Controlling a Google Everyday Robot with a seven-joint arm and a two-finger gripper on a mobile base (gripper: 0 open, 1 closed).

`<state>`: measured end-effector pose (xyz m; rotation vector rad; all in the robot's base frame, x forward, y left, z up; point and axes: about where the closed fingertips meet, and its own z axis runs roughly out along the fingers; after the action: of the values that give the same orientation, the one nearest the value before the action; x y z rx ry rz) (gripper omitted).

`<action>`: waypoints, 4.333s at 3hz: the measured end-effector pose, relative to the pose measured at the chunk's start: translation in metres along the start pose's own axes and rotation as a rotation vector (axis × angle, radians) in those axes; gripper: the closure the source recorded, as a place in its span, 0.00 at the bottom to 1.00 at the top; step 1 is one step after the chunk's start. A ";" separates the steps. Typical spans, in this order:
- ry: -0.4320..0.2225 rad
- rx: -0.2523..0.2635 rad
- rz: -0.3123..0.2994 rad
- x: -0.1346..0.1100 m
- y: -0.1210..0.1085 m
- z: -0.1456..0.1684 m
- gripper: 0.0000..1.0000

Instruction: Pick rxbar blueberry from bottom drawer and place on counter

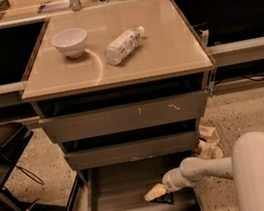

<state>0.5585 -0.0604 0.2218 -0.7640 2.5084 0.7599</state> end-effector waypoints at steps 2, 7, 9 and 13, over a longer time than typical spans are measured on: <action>0.088 0.104 -0.040 0.048 0.014 0.035 0.00; 0.022 0.133 -0.048 0.083 -0.035 0.081 0.00; 0.022 0.132 -0.048 0.083 -0.035 0.082 0.19; 0.022 0.132 -0.048 0.077 -0.031 0.074 1.00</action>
Offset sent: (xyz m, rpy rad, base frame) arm -0.0218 0.0037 -0.0312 -0.0948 0.0055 0.0036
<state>0.5346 -0.0672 0.1137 -0.7869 2.5213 0.5655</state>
